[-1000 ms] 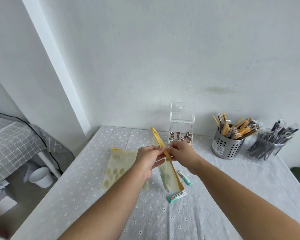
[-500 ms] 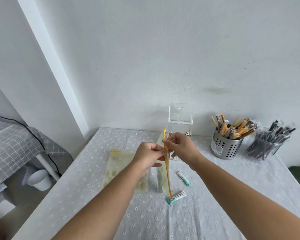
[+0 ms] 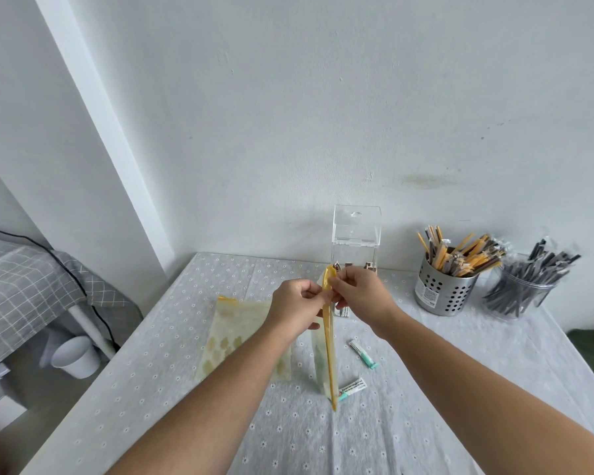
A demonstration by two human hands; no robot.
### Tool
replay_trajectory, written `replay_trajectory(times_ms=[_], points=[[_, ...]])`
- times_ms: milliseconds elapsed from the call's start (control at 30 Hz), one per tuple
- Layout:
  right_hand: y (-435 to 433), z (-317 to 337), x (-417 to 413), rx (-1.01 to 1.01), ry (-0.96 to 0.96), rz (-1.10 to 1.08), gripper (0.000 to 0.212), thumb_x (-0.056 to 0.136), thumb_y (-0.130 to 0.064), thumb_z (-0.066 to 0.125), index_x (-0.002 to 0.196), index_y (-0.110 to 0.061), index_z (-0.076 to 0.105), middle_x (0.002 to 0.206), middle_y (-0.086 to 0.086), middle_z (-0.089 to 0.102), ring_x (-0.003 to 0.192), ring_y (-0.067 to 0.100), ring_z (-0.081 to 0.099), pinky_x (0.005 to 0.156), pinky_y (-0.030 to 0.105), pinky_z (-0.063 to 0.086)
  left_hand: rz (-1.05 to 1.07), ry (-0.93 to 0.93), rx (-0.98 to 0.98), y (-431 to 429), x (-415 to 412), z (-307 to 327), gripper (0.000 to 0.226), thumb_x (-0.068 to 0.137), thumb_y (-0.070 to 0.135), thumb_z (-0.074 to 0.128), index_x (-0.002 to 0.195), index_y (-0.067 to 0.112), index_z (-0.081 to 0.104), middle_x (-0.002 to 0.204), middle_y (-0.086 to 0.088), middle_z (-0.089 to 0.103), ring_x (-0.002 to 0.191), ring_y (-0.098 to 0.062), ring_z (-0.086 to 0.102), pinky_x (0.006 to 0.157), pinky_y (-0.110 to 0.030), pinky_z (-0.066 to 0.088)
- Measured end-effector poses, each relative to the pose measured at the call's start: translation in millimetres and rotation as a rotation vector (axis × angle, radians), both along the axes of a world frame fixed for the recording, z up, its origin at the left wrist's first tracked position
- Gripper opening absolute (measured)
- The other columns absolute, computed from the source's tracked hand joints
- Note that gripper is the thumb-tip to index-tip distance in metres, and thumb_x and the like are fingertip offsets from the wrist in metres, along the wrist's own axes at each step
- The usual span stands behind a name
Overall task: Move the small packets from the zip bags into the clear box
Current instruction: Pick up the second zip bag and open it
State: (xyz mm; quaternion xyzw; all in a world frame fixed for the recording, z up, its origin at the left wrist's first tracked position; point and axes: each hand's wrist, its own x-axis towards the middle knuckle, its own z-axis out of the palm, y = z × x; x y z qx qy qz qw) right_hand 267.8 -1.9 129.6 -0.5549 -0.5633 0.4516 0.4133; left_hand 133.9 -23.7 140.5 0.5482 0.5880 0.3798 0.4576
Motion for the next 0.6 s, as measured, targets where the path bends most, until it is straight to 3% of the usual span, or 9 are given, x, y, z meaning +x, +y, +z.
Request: replay_trajectory(times_ms=[133, 200, 300, 400, 467, 533, 600], points=[[-2.5, 2.1, -1.7, 0.039, -0.224, 0.094, 0.025, 0.096, -0.018, 0.039, 0.083, -0.002, 0.054, 0.07, 0.003, 0.056, 0.063, 0.013, 0.052, 0.061, 0.03, 0.041, 0.018, -0.01, 0.071, 2.5, 2.2, -3.2, 0.019, 0.088, 0.017, 0.063, 0.069, 0.015, 0.066, 0.081, -0.013, 0.072, 0.071, -0.026, 0.069, 0.062, -0.035, 0.06], [-1.5, 0.5, -2.6, 0.057, -0.205, 0.093, 0.024, 0.095, -0.013, 0.038, 0.078, -0.006, 0.053, 0.066, 0.002, 0.052, 0.062, 0.014, 0.047, 0.06, 0.029, 0.037, 0.043, -0.029, 0.092, 3.3, 4.0, -7.2, 0.021, 0.087, 0.017, 0.064, 0.066, 0.017, 0.067, 0.078, -0.013, 0.073, 0.076, -0.033, 0.07, 0.07, -0.041, 0.06], [-2.2, -1.0, -5.3, 0.027, 0.034, 0.071, 0.025, 0.092, -0.005, 0.036, 0.07, -0.01, 0.047, 0.06, -0.001, 0.043, 0.058, 0.013, 0.039, 0.058, 0.027, 0.033, 0.086, -0.152, 0.048, 3.5, 7.8, -10.3, 0.029, 0.087, 0.01, 0.063, 0.06, 0.019, 0.065, 0.071, -0.009, 0.07, 0.074, -0.03, 0.069, 0.079, -0.045, 0.059], [-2.0, 0.4, -7.3, -0.067, 0.377, 0.071, 0.033, 0.094, -0.002, 0.034, 0.064, -0.012, 0.044, 0.058, 0.001, 0.04, 0.055, 0.013, 0.036, 0.058, 0.027, 0.033, 0.133, -0.335, -0.012, 2.9, 10.5, -4.2, 0.028, 0.089, 0.002, 0.058, 0.063, 0.011, 0.063, 0.069, -0.01, 0.067, 0.068, -0.025, 0.066, 0.069, -0.031, 0.059], [1.3, 2.1, -5.5, -0.09, 0.479, 0.099, 0.037, 0.096, -0.005, 0.035, 0.061, -0.014, 0.045, 0.056, 0.001, 0.042, 0.056, 0.015, 0.038, 0.063, 0.032, 0.035, 0.134, -0.39, -0.026, 3.6, 9.8, 0.2, 0.027, 0.089, 0.002, 0.058, 0.063, 0.01, 0.062, 0.068, -0.008, 0.067, 0.064, -0.021, 0.065, 0.062, -0.024, 0.057], [3.9, 2.1, -2.6, -0.068, 0.385, 0.131, 0.037, 0.097, -0.01, 0.036, 0.061, -0.014, 0.046, 0.054, -0.001, 0.044, 0.056, 0.016, 0.039, 0.065, 0.036, 0.035, 0.112, -0.375, -0.024, 3.5, 8.3, 2.2, 0.026, 0.089, 0.002, 0.059, 0.064, 0.009, 0.062, 0.069, -0.008, 0.067, 0.063, -0.018, 0.065, 0.057, -0.02, 0.055], [4.8, 1.5, -0.1, -0.036, 0.211, 0.126, 0.033, 0.096, -0.012, 0.038, 0.065, -0.011, 0.047, 0.055, -0.001, 0.043, 0.056, 0.015, 0.038, 0.06, 0.032, 0.034, 0.092, -0.359, -0.005, 2.1, 8.4, 3.5, 0.025, 0.089, 0.002, 0.058, 0.065, 0.008, 0.061, 0.067, -0.007, 0.066, 0.061, -0.016, 0.065, 0.055, -0.018, 0.054]])
